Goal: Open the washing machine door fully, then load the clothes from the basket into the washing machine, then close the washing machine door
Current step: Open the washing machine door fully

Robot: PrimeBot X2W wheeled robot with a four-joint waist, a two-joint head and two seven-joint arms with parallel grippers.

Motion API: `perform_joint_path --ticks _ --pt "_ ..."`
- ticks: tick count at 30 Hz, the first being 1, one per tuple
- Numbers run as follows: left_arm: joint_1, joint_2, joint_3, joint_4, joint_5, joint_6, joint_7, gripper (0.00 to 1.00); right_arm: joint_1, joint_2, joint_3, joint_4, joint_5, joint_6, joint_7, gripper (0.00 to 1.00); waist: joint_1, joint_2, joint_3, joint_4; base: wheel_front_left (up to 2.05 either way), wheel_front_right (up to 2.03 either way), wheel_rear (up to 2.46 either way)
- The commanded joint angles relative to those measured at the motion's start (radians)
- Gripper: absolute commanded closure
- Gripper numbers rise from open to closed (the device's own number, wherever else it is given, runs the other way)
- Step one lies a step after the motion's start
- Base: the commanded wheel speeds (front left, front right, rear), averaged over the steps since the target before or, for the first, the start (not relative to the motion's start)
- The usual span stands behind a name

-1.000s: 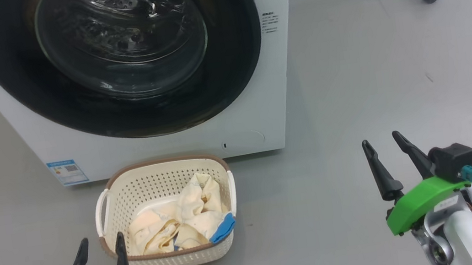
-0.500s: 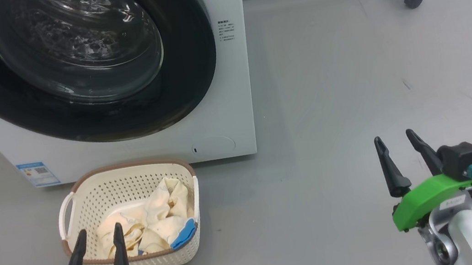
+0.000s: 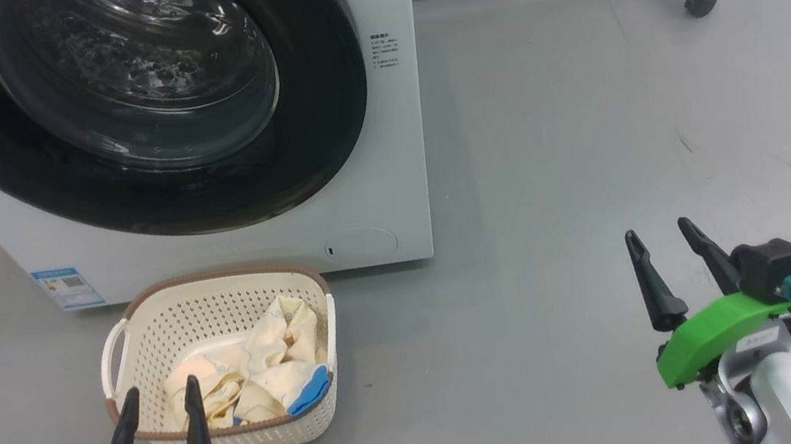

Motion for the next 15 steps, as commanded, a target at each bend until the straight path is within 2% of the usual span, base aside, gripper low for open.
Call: perform_joint_path --ticks 1,15 --pt "-0.038 0.010 0.036 -0.027 0.003 0.001 -0.011 0.00 -0.055 -0.002 0.023 -0.029 0.004 -0.003 -0.014 0.00 0.0001 0.0000 -0.001 0.000 0.00 0.00 0.00" --pt "-0.037 0.012 0.028 -0.026 0.000 0.000 -0.011 0.00 -0.053 -0.002 0.029 -0.031 0.009 -0.003 -0.014 0.00 0.0001 0.0000 -0.001 0.003 0.00 0.00 0.00"
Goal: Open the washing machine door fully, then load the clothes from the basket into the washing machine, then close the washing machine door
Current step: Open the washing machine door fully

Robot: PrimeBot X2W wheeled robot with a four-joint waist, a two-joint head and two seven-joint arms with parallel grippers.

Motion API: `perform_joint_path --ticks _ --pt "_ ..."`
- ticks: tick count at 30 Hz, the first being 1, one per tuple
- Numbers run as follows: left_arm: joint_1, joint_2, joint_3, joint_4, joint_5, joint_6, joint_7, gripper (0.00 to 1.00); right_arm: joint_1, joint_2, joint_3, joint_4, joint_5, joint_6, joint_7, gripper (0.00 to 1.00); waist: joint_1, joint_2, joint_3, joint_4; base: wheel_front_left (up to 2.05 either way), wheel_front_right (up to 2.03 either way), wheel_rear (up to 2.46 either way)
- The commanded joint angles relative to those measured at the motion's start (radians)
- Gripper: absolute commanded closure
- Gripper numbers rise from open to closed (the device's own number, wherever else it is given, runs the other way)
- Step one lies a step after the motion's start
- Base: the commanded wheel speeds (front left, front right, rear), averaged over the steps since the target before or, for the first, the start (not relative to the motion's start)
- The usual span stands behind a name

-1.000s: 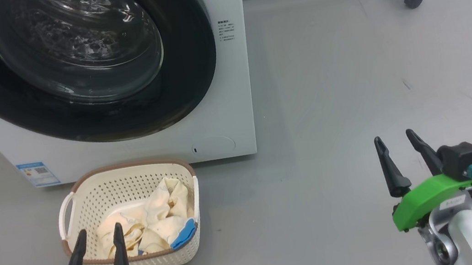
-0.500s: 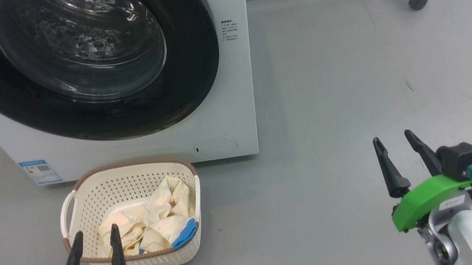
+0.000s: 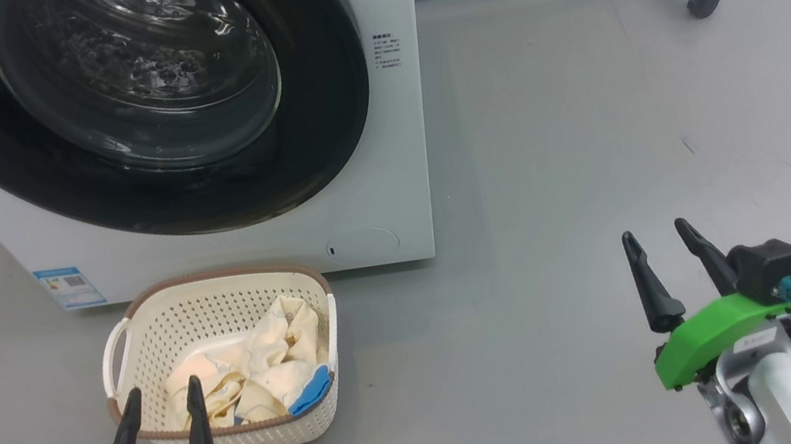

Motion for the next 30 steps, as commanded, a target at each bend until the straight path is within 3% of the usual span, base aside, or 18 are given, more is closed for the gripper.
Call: perform_joint_path --ticks 1,15,16,17,18,26,30 --pt "-0.036 0.013 0.029 -0.029 -0.001 0.000 -0.011 0.00 -0.053 -0.002 0.023 -0.031 0.009 -0.003 -0.014 0.00 0.0001 0.0000 0.000 0.000 0.00 0.00 0.00" --pt "-0.035 0.020 0.023 -0.031 -0.007 0.000 -0.011 0.00 -0.051 -0.002 0.023 -0.037 0.018 -0.003 -0.014 0.00 0.0001 0.0000 0.003 0.003 0.00 0.00 0.00" --pt "-0.035 0.020 0.023 -0.031 -0.007 0.000 -0.011 0.00 -0.051 -0.002 0.023 -0.039 0.020 -0.003 -0.014 0.13 0.0001 0.0000 0.003 0.003 0.00 0.00 0.00" --pt "-0.035 0.020 0.023 -0.030 -0.008 0.000 -0.011 0.00 -0.051 -0.002 0.025 -0.040 0.023 -0.003 -0.014 0.69 0.0001 0.0000 0.003 0.004 0.00 0.00 0.00" --pt "-0.035 0.020 0.022 -0.030 -0.008 0.000 -0.011 0.00 -0.051 -0.002 0.029 -0.041 0.029 -0.003 -0.014 1.00 0.0001 0.0000 0.004 0.004 0.00 0.00 0.00" --pt "-0.044 0.024 0.010 -0.023 -0.019 0.000 -0.011 0.00 -0.072 -0.002 0.027 -0.013 0.235 -0.003 -0.011 1.00 0.0001 0.0000 0.031 0.015 0.00 0.00 0.00" --pt "-0.065 0.034 -0.002 -0.029 -0.029 0.000 -0.011 0.00 -0.106 -0.002 0.041 -0.002 0.449 -0.003 -0.012 1.00 0.0001 0.0000 0.062 0.029 0.00 0.00 0.00"
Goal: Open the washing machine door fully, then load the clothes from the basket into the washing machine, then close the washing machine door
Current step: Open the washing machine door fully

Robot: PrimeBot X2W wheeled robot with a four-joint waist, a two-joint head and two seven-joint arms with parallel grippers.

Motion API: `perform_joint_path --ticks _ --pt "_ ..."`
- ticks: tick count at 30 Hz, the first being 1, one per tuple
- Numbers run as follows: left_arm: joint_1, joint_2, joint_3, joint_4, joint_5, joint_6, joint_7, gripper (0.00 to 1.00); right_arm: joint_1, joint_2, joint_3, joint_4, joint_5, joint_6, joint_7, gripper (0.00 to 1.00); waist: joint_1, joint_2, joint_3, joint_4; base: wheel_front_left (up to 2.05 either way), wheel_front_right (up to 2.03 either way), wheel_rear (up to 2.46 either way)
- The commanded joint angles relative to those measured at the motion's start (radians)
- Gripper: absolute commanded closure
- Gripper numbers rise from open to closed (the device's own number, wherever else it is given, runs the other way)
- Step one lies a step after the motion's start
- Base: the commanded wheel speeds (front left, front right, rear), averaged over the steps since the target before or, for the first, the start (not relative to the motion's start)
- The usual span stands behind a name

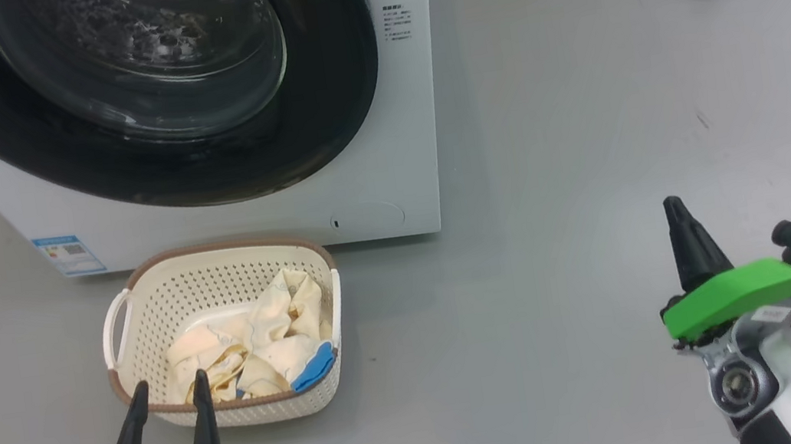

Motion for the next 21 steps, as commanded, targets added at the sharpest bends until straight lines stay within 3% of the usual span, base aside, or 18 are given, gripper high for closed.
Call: perform_joint_path --ticks 1,5,11,15,21 --pt "-0.061 0.024 0.027 -0.034 -0.006 0.000 -0.011 0.00 -0.071 -0.003 0.028 -0.023 0.064 -0.003 -0.013 1.00 -0.0001 0.0000 0.018 0.010 0.00 0.00 0.00" --pt "-0.079 0.034 0.011 -0.033 -0.013 0.000 -0.011 0.00 -0.119 -0.003 0.025 -0.004 0.255 -0.003 -0.013 1.00 -0.0001 0.0000 0.054 0.027 0.00 0.00 0.00" --pt "-0.113 0.045 -0.008 -0.033 -0.027 0.000 -0.011 0.00 -0.187 -0.003 0.037 0.001 0.443 -0.003 -0.014 1.00 -0.0001 0.0000 0.103 0.051 0.00 0.00 0.00" --pt "-0.136 0.053 -0.024 -0.036 -0.040 0.000 -0.011 0.00 -0.252 -0.003 0.039 0.008 0.494 -0.003 -0.010 1.00 -0.0001 0.0000 0.149 0.067 0.00 0.00 0.00" --pt "-0.190 0.071 -0.054 -0.045 -0.058 0.000 -0.011 0.00 -0.385 -0.003 0.010 0.035 0.455 -0.003 0.045 1.00 -0.0001 0.0000 0.243 0.091 0.00 0.00 0.00"
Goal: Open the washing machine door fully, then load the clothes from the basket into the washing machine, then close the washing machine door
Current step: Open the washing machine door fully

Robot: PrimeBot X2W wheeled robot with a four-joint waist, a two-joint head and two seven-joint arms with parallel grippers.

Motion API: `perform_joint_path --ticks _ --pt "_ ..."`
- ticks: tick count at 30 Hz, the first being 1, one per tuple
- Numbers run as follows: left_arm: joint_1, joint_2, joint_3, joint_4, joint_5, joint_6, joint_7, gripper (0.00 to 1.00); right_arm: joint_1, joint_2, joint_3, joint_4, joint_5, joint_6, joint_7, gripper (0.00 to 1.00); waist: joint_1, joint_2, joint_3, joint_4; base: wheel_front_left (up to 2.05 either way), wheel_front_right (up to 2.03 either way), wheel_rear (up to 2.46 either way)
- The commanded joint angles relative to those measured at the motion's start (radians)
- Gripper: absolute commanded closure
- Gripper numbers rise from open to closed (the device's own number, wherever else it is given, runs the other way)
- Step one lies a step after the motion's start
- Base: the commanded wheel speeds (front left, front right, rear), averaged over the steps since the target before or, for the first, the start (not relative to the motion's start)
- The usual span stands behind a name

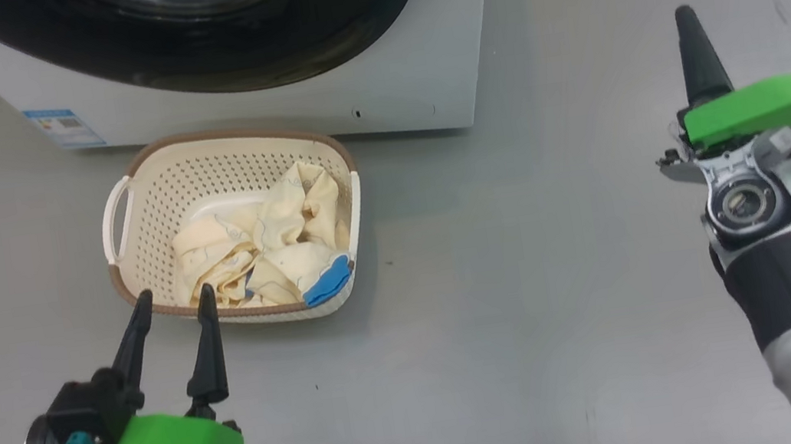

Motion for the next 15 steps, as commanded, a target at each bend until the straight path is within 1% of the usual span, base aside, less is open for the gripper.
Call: perform_joint_path --ticks 1,6,15 --pt "-0.054 0.028 0.025 -0.039 -0.009 0.000 -0.011 0.00 -0.071 0.000 0.009 -0.026 -0.011 -0.003 0.020 1.00 -0.0001 0.0000 0.054 0.023 0.00 0.00 0.00" --pt "-0.110 0.038 -0.011 -0.048 -0.027 0.000 -0.011 0.00 -0.211 -0.001 -0.021 -0.017 -0.031 -0.003 0.115 1.00 -0.0001 0.0000 0.127 0.052 0.00 0.00 0.00" --pt "-0.154 0.036 -0.049 -0.062 -0.046 0.000 -0.011 0.00 -0.398 -0.001 -0.056 0.035 -0.072 -0.003 0.250 1.00 -0.0001 0.0000 0.193 0.090 0.00 0.00 0.00"
